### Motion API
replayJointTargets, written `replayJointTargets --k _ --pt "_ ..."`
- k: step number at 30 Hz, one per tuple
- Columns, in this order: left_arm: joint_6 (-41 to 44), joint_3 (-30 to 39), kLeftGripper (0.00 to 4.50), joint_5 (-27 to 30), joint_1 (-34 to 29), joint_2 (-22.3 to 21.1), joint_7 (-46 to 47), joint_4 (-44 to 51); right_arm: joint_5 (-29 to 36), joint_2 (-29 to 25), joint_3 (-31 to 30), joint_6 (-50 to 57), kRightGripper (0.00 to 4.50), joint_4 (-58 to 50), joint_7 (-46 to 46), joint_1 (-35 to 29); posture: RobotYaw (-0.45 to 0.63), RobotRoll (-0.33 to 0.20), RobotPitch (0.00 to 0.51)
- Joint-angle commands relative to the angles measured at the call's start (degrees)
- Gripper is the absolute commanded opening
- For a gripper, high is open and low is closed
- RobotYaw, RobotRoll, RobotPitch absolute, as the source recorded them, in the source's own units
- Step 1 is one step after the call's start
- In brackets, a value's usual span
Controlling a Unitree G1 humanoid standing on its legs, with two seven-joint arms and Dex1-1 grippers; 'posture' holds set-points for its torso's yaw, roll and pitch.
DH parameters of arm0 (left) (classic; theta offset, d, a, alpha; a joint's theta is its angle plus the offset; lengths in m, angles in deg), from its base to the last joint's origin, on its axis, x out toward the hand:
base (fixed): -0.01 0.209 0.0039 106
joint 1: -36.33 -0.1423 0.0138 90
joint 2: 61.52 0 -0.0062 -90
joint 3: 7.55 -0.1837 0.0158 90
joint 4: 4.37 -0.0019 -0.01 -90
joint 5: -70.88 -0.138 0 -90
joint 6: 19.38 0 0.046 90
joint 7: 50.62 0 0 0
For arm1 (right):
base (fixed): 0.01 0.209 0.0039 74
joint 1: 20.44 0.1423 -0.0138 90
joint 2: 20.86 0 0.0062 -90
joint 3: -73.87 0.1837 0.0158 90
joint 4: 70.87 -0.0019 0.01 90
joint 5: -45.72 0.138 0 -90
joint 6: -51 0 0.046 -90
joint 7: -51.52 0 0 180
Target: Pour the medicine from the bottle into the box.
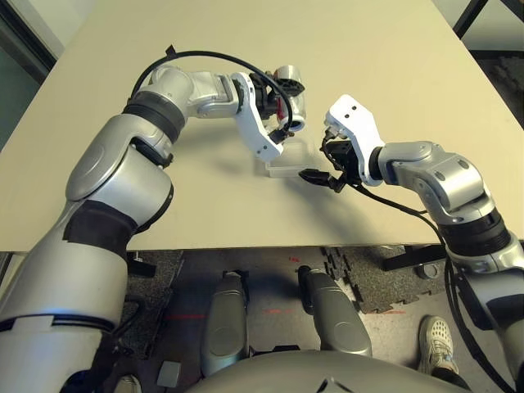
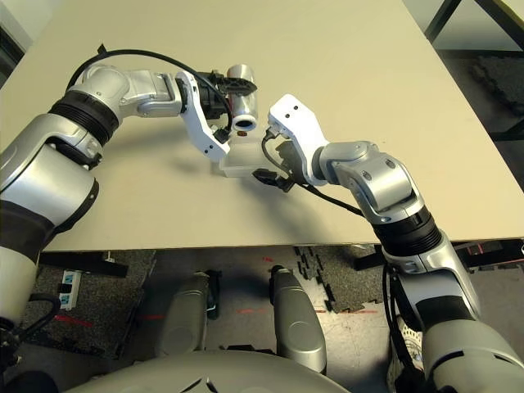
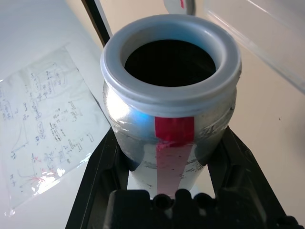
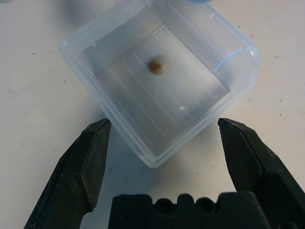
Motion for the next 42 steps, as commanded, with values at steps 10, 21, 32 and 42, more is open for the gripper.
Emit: replayJointTargets --k 10,21,32,42 --pt "5.9 20.1 2.44 25.3 -3.6 3.5 -19.2 -5.3 0.2 0.0 0.7 -0.3 4.50 0.5 -0.3 0.3 -0.02 0.000 0.158" --pt "46.4 57.6 2.44 64.9 -18.1 5.9 -31.9 7.4 5.3 0.2 8.0 4.0 4.50 -1.8 -0.6 0.2 0.02 0.000 0.161" --pt "65.3 59.7 2.44 69.7 -38.0 10.1 -24.3 35.0 3.6 7.1 21.6 -7.6 4.50 9.3 11.0 6.6 0.06 0.000 0.176" --pt "67.6 59.0 2.44 69.5 -37.6 10.2 -24.7 31.4 -9.7 10.3 21.0 -25.0 4.50 21.1 28.1 2.7 0.05 0.000 0.182"
